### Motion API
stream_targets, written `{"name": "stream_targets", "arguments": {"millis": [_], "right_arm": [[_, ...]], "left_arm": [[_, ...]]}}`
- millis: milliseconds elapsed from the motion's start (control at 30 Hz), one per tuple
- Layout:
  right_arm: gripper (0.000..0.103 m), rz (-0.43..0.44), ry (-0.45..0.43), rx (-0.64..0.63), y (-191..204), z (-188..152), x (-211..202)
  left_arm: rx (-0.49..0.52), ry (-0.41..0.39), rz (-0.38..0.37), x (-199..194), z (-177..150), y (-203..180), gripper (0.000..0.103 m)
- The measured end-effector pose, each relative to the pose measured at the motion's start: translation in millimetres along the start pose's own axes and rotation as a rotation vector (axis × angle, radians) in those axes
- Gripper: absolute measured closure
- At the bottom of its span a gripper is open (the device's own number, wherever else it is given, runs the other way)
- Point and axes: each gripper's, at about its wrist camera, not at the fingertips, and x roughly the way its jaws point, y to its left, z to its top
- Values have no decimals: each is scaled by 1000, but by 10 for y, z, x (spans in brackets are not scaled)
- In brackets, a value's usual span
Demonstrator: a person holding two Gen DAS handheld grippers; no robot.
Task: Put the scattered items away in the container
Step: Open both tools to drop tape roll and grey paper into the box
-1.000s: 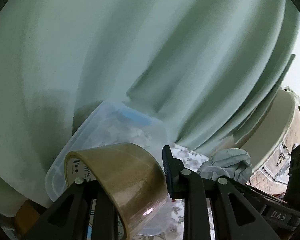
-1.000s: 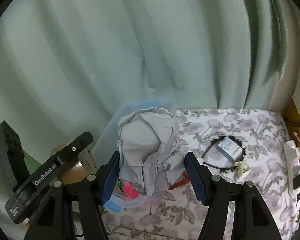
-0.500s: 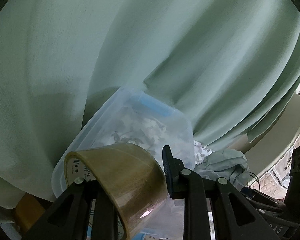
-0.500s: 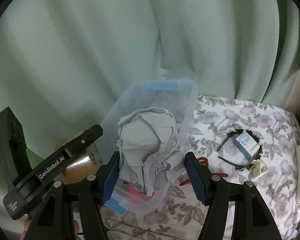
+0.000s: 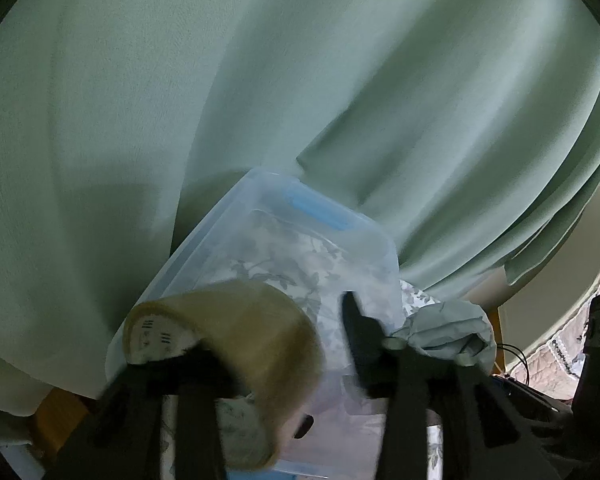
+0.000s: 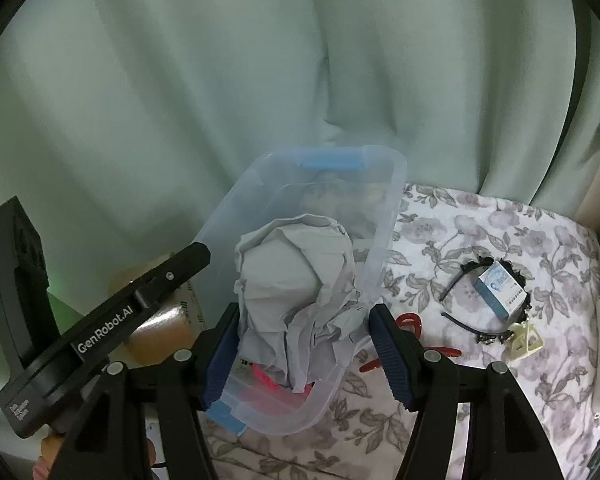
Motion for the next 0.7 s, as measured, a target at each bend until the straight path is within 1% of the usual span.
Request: {"name": "stream_targets", "arguments": {"millis": [133, 267, 500, 700], "right_arm": [[33, -3, -2, -10, 2, -2, 13], [32, 0, 5, -3, -18, -7, 24], [30, 8, -6, -24, 22, -10, -21], [29, 10, -11, -17, 17, -27, -74]], "left_arm": [[-11, 18, 6, 6, -4, 18, 46], [8, 2, 11, -53, 8, -10, 38], [9, -4, 18, -100, 21, 0, 37], [-2, -10, 28, -153, 27, 15, 37]]}}
